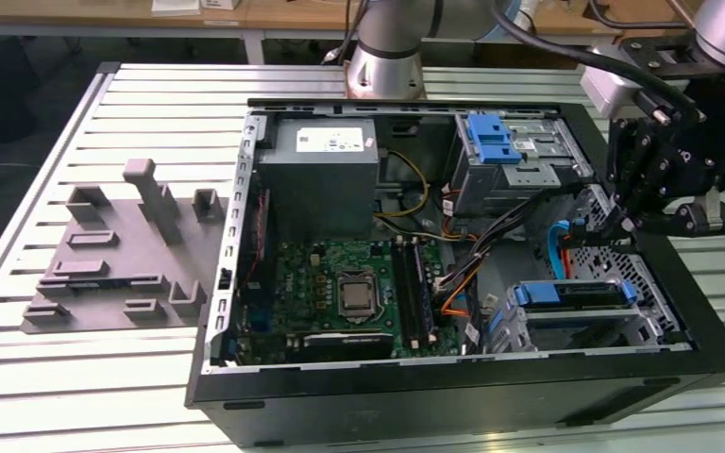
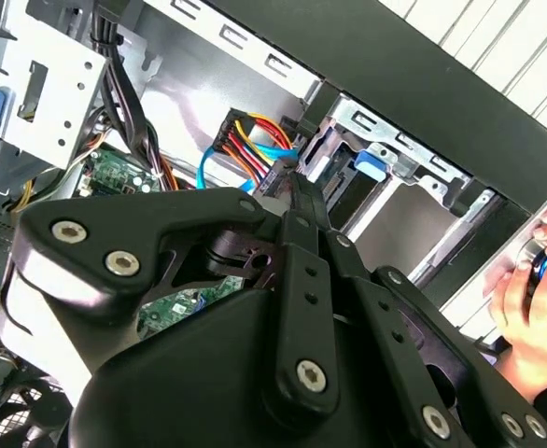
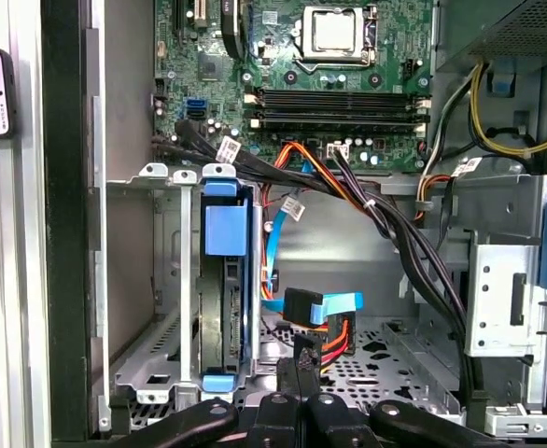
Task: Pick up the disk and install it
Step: 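Insert the first disk wire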
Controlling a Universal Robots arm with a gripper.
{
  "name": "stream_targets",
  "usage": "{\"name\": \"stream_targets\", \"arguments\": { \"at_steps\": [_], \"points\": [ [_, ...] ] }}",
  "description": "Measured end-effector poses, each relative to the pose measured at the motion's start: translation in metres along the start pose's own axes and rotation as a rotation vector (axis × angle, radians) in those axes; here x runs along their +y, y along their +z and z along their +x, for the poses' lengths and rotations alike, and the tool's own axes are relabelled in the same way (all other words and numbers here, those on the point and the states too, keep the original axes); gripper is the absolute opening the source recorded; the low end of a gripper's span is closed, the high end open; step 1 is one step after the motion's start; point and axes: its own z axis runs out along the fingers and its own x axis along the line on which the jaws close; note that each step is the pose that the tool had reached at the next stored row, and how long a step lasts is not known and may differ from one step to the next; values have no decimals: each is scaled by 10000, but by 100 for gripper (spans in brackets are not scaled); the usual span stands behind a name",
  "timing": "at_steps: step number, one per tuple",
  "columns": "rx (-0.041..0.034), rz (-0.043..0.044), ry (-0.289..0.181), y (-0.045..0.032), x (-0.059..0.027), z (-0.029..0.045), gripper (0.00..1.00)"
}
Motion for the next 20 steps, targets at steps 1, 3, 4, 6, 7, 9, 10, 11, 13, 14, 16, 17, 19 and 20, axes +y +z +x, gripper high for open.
{"name": "stream_targets", "arguments": {
  "at_steps": [1,3,4,6,7,9,10,11,13,14,16,17,19,20],
  "points": [
    [8,0,0,0,0,0,11],
    [132,2,-8,-1,0,-3,11],
    [294,4,-18,0,1,-7,11],
    [649,13,-40,3,4,-21,11],
    [750,13,-48,6,3,-27,11],
    [791,15,-51,8,4,-35,11],
    [815,15,-52,7,4,-37,11],
    [854,19,-54,7,6,-41,11],
    [909,46,-56,6,21,-50,11],
    [918,51,-57,6,23,-64,11],
    [924,53,-57,7,29,-116,17],
    [926,55,-58,8,33,-140,17],
    [938,57,-58,12,42,-191,24],
    [954,58,-59,17,47,-212,24]
  ]
}}
